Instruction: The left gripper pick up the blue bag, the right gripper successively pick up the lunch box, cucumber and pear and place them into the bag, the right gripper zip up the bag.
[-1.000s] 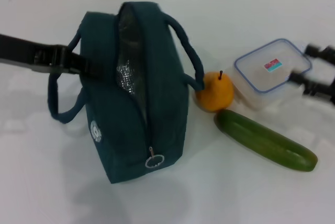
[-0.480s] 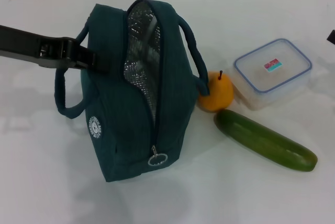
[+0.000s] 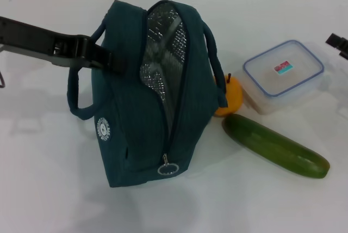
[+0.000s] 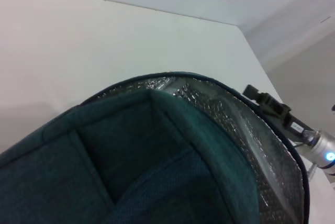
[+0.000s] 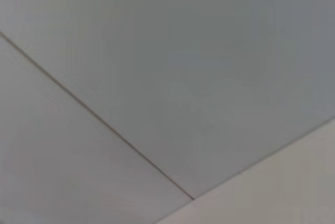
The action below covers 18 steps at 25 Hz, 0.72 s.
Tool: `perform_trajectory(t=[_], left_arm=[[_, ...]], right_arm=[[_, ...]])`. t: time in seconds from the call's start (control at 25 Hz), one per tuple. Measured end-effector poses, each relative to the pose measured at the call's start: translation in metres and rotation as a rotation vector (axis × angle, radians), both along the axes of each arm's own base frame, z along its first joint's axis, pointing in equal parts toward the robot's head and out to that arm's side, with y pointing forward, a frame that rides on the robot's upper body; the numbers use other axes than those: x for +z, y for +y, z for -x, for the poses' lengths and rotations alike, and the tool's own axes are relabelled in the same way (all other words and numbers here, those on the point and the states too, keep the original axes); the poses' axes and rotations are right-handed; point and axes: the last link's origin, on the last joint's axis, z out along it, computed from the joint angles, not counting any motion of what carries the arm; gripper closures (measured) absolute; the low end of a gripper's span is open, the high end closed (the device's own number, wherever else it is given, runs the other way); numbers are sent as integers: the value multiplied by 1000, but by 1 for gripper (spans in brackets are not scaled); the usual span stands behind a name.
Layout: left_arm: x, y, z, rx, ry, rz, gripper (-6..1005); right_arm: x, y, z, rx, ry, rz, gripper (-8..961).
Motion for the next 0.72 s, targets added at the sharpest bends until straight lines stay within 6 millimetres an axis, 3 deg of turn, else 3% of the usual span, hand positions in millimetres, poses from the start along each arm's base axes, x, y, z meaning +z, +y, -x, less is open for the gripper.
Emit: perform_trajectory(t=[0.28,0.72], left_arm=[[-1,3,-2,-8,-5,2,958],[-2,5,-6,-12,-7,5,958]], right_arm=[[-15,5,4,-27,-3,32,113],[-21,11,10,-36,4,32,113]])
